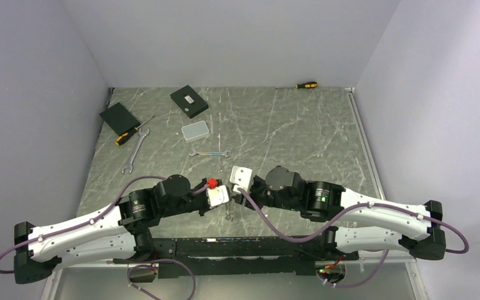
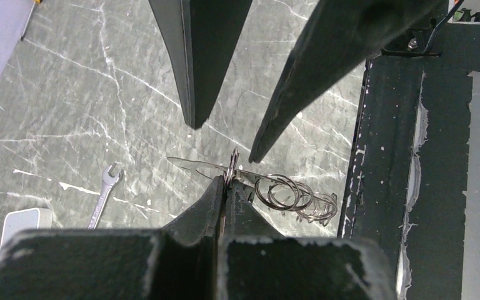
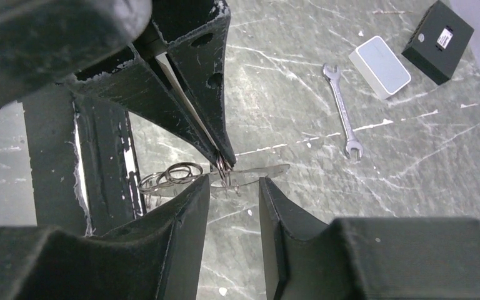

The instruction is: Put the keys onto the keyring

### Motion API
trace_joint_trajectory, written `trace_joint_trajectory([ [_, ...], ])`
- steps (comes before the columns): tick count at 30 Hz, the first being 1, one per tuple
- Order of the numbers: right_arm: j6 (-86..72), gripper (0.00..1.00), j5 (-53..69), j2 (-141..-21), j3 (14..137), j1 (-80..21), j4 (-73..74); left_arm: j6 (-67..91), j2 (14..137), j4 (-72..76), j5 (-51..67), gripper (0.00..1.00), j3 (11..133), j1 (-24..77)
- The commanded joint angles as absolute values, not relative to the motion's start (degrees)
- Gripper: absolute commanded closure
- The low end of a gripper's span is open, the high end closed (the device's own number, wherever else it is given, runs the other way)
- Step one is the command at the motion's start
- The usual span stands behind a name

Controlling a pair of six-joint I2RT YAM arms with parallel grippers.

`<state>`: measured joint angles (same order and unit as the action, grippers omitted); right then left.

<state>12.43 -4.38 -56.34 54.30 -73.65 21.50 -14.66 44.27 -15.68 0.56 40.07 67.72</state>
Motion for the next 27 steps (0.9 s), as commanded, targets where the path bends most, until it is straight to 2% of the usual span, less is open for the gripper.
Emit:
trace_joint_trajectory([
  [1, 14.57, 0.62, -3.18, -58.18, 54.81, -73.85, 16.45, -12.66, 42.88, -16.17, 0.16, 1.0, 44.39, 67.94],
  [11, 15.99, 0.67, -0.3, -61.41, 55.58, -73.81, 12.81, -11.09, 39.17, -17.67, 0.17, 1.0, 43.82, 67.94],
  [16, 16.32, 0.79, 0.97, -61.94, 56.29, -73.74, 11.95, -10.99, 38.45, -18.53, 0.16, 1.0, 43.77, 67.94],
  [21, 16.43, 1.0, 1.68, -63.22, 56.92, -73.75, 13.12, -11.1, 38.52, -18.98, 0.1, 1.0, 43.62, 67.94],
  [27, 16.03, 1.0, 1.35, -62.1, 55.63, -73.74, 11.02, -11.4, 37.14, -18.44, 0.13, 1.0, 43.13, 67.94],
])
